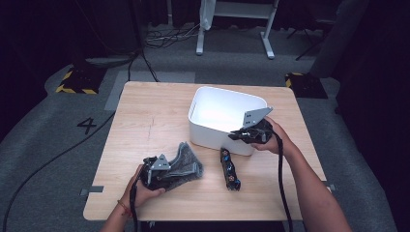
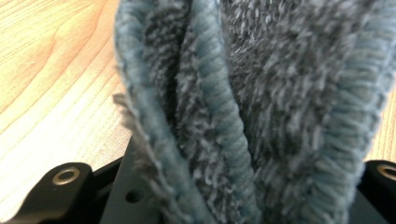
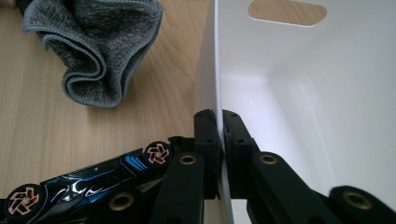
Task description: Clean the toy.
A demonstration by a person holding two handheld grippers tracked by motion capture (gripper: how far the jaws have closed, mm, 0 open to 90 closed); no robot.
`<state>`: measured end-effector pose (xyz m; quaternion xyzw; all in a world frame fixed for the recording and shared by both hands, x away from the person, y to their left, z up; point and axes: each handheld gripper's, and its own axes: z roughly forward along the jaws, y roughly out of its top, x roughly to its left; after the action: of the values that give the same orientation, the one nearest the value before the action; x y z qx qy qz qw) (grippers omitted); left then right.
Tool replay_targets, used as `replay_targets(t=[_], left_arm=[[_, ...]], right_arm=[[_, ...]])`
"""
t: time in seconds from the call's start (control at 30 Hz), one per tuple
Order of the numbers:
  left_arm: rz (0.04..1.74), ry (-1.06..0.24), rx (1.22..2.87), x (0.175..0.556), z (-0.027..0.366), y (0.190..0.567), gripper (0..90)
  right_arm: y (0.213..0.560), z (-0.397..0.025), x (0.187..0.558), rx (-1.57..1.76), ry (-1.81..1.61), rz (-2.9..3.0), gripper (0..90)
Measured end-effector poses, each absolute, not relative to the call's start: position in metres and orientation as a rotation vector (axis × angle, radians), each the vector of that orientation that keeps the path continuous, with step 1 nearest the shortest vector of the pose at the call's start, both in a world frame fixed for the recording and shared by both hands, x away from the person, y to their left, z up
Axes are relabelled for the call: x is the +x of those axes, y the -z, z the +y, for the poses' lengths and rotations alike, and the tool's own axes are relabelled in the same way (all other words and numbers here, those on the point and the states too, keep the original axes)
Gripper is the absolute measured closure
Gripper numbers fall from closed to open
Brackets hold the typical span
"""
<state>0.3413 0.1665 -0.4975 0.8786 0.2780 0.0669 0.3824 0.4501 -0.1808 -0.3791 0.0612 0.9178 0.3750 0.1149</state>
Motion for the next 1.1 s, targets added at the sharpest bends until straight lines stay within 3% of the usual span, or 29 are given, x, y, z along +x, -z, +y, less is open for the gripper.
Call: replay_targets(t=[1.1], left_arm=[[0.663,-0.135,2.26,0.335,0.153,0.497,67.0]], right_arm=[[0.379,-0.178,0.434,0.079,-1.125,2.746,86.3]])
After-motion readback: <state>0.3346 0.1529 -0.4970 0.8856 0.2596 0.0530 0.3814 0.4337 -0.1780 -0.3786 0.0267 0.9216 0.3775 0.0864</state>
